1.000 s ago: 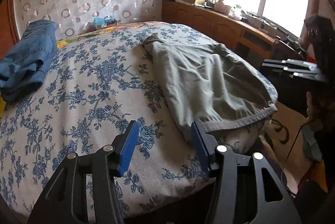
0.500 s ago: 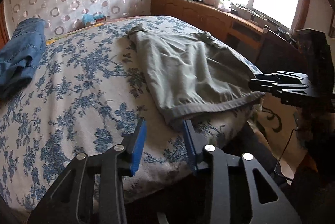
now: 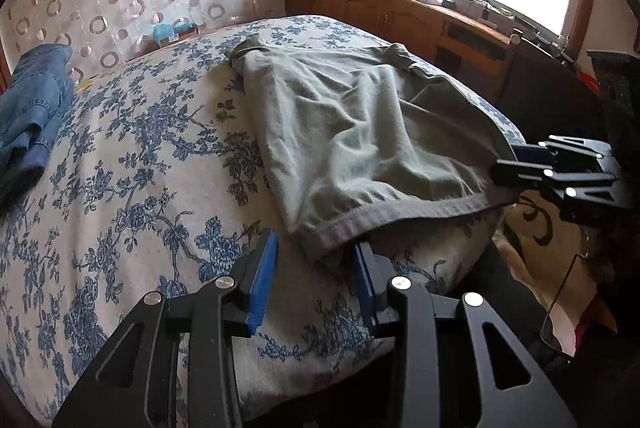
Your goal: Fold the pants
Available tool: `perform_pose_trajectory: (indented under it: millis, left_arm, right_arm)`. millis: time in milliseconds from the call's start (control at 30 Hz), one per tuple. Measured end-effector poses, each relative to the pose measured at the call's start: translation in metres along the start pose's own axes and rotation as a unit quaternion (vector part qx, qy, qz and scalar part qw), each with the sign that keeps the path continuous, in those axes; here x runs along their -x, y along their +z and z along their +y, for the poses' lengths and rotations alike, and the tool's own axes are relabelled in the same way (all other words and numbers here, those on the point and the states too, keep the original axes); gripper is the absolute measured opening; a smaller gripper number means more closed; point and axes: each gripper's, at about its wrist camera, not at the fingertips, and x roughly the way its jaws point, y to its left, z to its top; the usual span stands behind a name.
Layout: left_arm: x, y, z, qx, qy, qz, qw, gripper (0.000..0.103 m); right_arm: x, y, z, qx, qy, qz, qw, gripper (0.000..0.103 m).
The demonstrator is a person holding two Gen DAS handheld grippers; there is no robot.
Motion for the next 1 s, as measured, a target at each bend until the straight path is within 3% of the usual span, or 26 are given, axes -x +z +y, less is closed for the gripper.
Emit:
perform_pose_trajectory:
  millis: [133, 267, 433, 667, 1000]
  left_arm:
    - [0.001, -0.001, -0.002, -0.003, -0.005, -0.009, 0.9999, 0.037]
    - [0.003, -0.003, -0.005, -0.008, -0.011, -0.018, 0.9997, 0.017]
    - [0.016, -0.006, -0.006, -0.005, -0.018, -0.034, 0.9993, 0.016]
    - [0.007, -0.013, -0.008, -0.008, -0.008, -0.014, 0.9998, 0.016]
    - [0.006, -0.013, -0.005, -0.003, -0.010, -0.016, 0.9998, 0.016]
  right_arm:
    - [-0.003, -0.004, 0.002, 0.000, -0.001, 0.005, 1.000, 0.036]
    - [-0.004, -0.005, 0.005, 0.012, -0.015, 0.001, 1.000, 0.036]
    - [-0.004, -0.006, 0.006, 0.016, -0.019, -0.003, 1.000, 0.036]
    - [-0.001, -0.009, 0.004, 0.012, -0.017, 0.001, 1.000, 0.036]
    - [-0.003, -0.008, 0.004, 0.013, -0.012, -0.002, 1.000, 0.033]
